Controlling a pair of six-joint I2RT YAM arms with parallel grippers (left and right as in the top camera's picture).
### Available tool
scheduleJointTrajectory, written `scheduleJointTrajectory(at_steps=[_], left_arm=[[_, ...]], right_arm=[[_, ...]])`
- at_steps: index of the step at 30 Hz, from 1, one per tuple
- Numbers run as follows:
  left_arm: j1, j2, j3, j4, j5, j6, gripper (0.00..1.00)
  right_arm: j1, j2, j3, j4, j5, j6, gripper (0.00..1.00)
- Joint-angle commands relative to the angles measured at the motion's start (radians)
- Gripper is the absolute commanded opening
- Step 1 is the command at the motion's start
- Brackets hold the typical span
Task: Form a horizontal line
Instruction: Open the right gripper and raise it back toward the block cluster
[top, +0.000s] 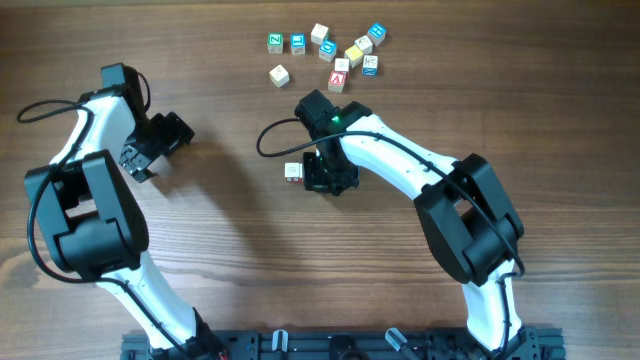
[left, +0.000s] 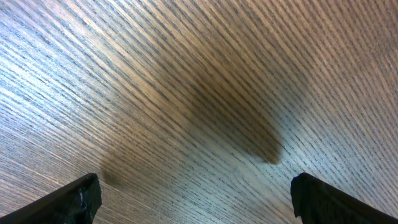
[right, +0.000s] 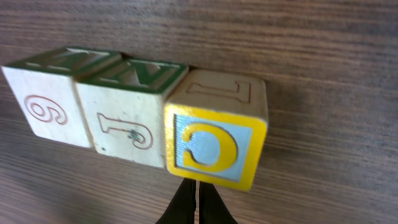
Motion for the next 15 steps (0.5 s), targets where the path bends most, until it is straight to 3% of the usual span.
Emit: scheduleJointTrajectory(at_steps=[1,11,15], left_arm=[[0.003,0.011,-0.003,0.000,0.008,0.005,1.00],[0.003,0.011,-0.003,0.000,0.008,0.005,1.00],[0.003,0.011,-0.003,0.000,0.008,0.004,1.00]], right_arm=[[0.000,-0.005,-0.003,0.018,0.027,0.004,0.05],[0.000,-0.005,-0.003,0.024,0.027,0.003,0.09],[-0.004,-0.006,0.016,-0.052,-0.077,-0.044,0.04]])
